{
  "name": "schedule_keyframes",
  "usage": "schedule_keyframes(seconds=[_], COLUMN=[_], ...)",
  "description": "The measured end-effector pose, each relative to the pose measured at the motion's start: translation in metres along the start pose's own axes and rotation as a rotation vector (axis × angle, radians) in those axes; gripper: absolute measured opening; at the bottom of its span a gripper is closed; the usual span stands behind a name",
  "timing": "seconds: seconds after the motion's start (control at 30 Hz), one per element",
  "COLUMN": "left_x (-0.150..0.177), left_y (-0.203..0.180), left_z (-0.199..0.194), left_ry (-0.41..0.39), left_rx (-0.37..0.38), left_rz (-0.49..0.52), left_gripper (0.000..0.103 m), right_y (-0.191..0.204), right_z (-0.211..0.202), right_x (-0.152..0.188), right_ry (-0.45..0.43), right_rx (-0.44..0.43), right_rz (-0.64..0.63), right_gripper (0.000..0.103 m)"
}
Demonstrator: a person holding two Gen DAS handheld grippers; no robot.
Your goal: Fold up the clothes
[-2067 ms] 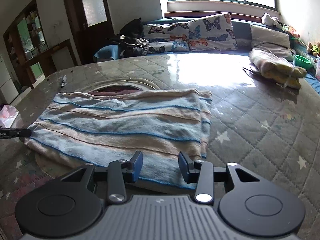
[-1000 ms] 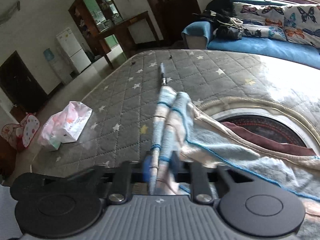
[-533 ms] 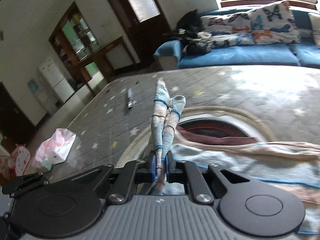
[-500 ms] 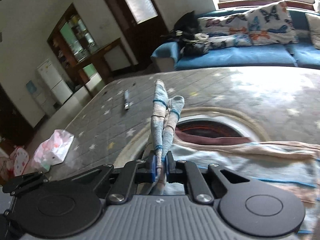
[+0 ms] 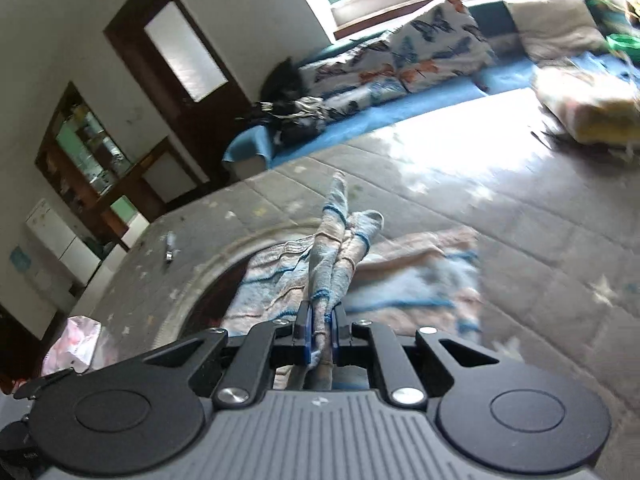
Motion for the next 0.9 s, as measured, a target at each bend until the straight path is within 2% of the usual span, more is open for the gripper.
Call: schedule_keyframes(seconds=[0.1, 0.3, 0.43, 0.6, 0.7, 0.73, 0.77, 0.8, 0.9], left_x=[0.002, 0.003, 0.005, 0.007, 0.007, 0.006, 0.005, 0.003, -0.002], left_y=[-0.001, 0.001, 0.002, -0.001, -0.003, -0.003, -0.002, -0.002, -0.004], left_z=[0.005, 0.010, 0.014, 0.019, 0.019, 0.020, 0.021, 0.022, 0.027], left_ry=[0.017, 0.028, 0.039, 0.057, 0.058, 0.059, 0.060, 0.061, 0.061], left_rx=[-0.004, -0.011, -0.016, -0.011, -0.009, -0.010, -0.011, -0.012, -0.006], left_rz=[0.002, 0.007, 0.004, 0.010, 0.016, 0.019, 0.023, 0.026, 0.040], left_gripper=[0.050, 0.050, 0.050, 0.050, 0.051, 0.051, 0.051, 0.051, 0.051], right_y=[-0.009, -0.010, -0.035, -0.060, -0.061, -0.061, -0.061, -0.061, -0.060], right_z=[-0.001, -0.024, -0.019, 0.005, 0.000, -0.004, -0.007, -0.010, -0.021], right_x=[0.003, -0.009, -0.004, 0.010, 0.011, 0.011, 0.011, 0.011, 0.011], right_ry=[-0.005, -0.091, -0.081, -0.005, -0.033, -0.046, -0.059, -0.072, -0.111], right_rx=[-0.005, -0.049, 0.005, 0.062, 0.097, 0.110, 0.122, 0.135, 0.172], right_rz=[0.023, 0.032, 0.070, 0.094, 0.069, 0.060, 0.050, 0.041, 0.012], right_gripper=[0.008, 0.008, 0.008, 0.008, 0.009, 0.012, 0.022, 0.024, 0.024])
Point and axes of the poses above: each gripper's, at about its wrist camera, not at the fingertips, and z roughly the way its jaws point, y to its left, x to its underside, the point moved 9 cm from there along z, roughly the way its jaws point, and after that the axes turned 12 degrees about x, right-handed, at the moved point
